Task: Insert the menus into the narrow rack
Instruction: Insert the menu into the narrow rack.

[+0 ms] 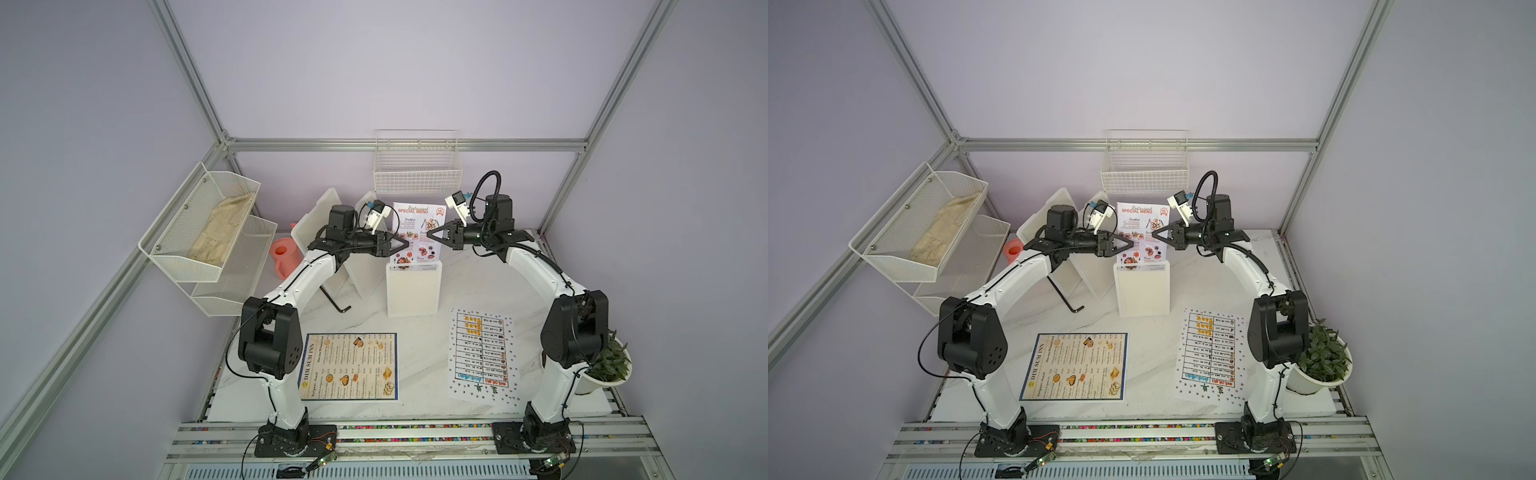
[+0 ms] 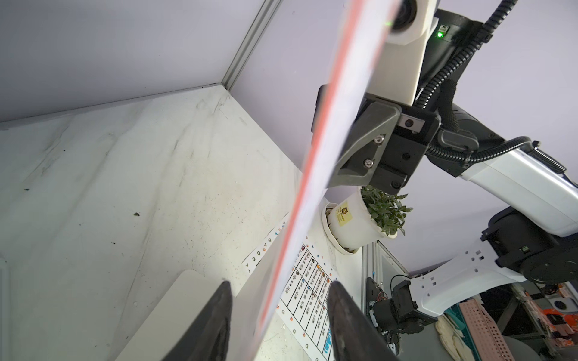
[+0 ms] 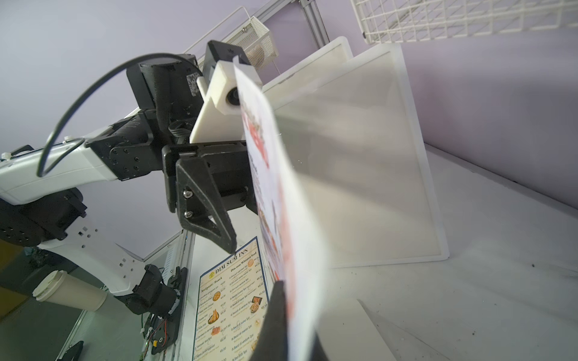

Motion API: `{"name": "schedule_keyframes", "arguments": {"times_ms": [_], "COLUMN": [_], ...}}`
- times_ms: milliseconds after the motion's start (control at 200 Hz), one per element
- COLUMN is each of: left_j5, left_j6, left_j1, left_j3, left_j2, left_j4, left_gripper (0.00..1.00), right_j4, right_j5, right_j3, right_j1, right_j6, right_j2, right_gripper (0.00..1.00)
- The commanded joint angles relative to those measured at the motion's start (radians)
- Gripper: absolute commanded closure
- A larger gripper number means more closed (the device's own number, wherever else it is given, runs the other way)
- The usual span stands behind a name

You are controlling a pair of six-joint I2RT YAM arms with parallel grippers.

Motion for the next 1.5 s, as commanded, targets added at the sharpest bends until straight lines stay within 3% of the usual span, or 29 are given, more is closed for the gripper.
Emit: {"name": "schedule_keyframes", "arguments": {"times_ms": [0, 295, 535, 815, 975, 1075, 1270, 1495], "left_j5": [-0.025, -0.014, -0.001, 0.006, 0.007, 0.007, 0.008, 0.009], "left_j6": [-0.013, -0.078, -0.089, -0.091, -0.093, -0.094, -0.094, -0.094], "left_j1": [0.006, 0.029, 0.029, 0.029, 0.028, 0.027, 0.027, 0.028], "left_j3": [0.041, 0.014, 0.002, -0.014, -0.01, -0.008, -0.008, 0.002], "left_j2": [-0.018, -0.032, -0.035, -0.034, -0.033, -0.031, -0.035, -0.041], "left_j4": [0.065, 0.164, 0.181, 0.178, 0.178, 0.178, 0.178, 0.177], "left_gripper": [0.55, 0.66, 0.77, 0.79, 0.79, 0.79, 0.79, 0.61], "right_j4": [-0.049, -0.098, -0.023, 0.038, 0.058, 0.062, 0.096, 0.111], "right_j5": [-0.005, 0.003, -0.007, 0.012, 0.03, 0.035, 0.013, -0.032], "right_j3": [0.018, 0.033, 0.027, 0.055, 0.07, 0.078, 0.066, 0.031], "right_j1": [0.007, 0.008, 0.008, 0.003, -0.005, -0.009, -0.01, -0.007], "right_j6": [-0.056, -0.089, -0.022, 0.037, 0.055, 0.065, 0.096, 0.102], "right_j2": [0.013, 0.022, 0.02, 0.01, 0.006, 0.008, 0.018, 0.018], "right_gripper": [1.0, 0.98, 0.92, 0.77, 0.74, 0.74, 0.83, 0.97]}}
